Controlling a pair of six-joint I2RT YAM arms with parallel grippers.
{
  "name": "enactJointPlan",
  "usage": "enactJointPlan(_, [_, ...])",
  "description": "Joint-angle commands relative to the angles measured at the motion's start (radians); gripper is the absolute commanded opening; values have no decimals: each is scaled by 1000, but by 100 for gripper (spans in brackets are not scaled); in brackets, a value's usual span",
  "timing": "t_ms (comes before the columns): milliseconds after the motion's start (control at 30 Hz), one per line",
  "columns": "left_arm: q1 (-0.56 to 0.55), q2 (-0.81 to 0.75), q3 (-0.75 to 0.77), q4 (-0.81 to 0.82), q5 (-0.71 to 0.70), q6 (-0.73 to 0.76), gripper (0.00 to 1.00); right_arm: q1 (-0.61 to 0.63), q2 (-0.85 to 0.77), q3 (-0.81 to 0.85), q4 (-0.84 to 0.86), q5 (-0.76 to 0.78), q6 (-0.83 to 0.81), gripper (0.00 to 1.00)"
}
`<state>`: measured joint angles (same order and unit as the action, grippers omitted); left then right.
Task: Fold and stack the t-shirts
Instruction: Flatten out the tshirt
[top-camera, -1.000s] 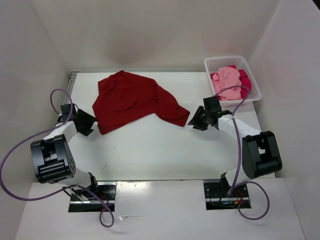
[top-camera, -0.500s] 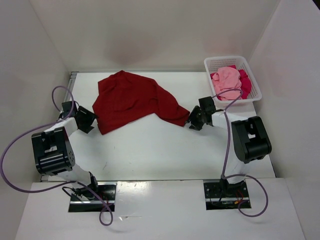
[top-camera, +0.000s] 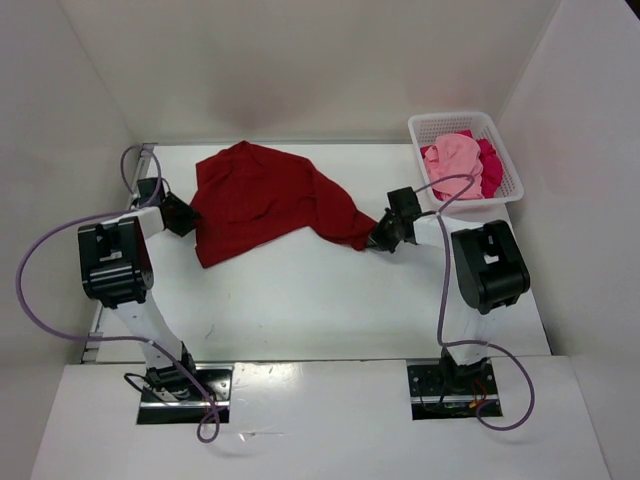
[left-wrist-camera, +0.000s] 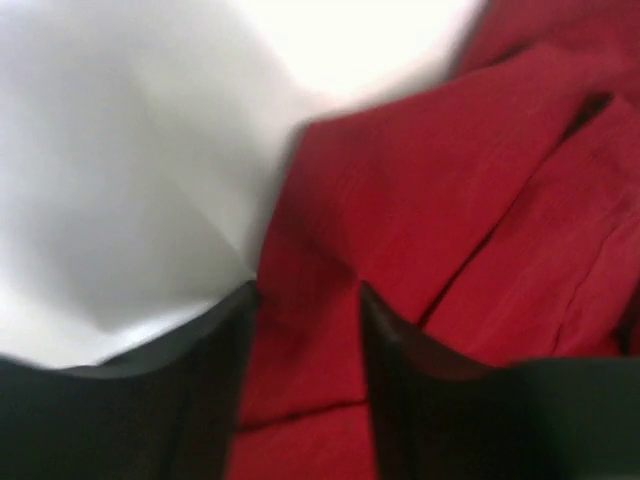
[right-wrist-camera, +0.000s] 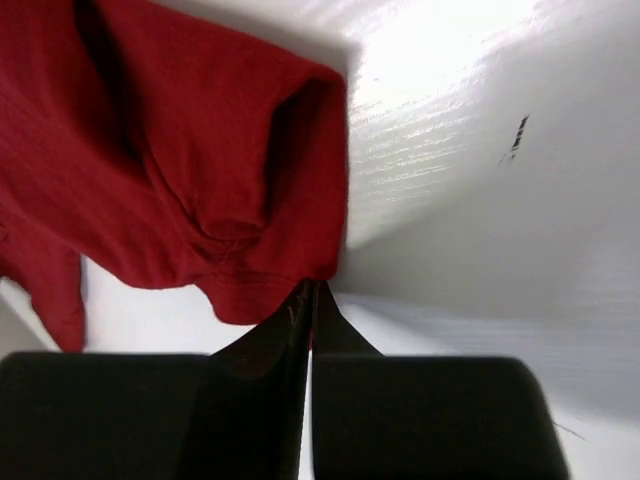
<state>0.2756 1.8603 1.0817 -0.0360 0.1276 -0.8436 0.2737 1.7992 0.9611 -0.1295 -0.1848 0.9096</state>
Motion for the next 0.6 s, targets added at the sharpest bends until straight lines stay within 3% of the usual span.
enactJointPlan(0, [-44, 103, 75, -13, 6, 55, 45, 12, -75, 120, -103, 85, -35, 0])
enactJointPlan(67, [-53, 138, 150, -13, 33, 55, 32, 12, -180, 203, -140, 108, -80, 0])
enactJointPlan(267, [-87, 139, 334, -36, 33, 87, 11, -11, -457, 274, -332, 95, -163, 0])
enactJointPlan(433, [-63, 50, 373, -7, 14, 74, 3, -62, -714, -36, -433, 35, -134, 0])
enactJointPlan(567, [-32, 7, 388, -18, 1, 61, 3, -151, -782, -258, -433, -70, -103, 0])
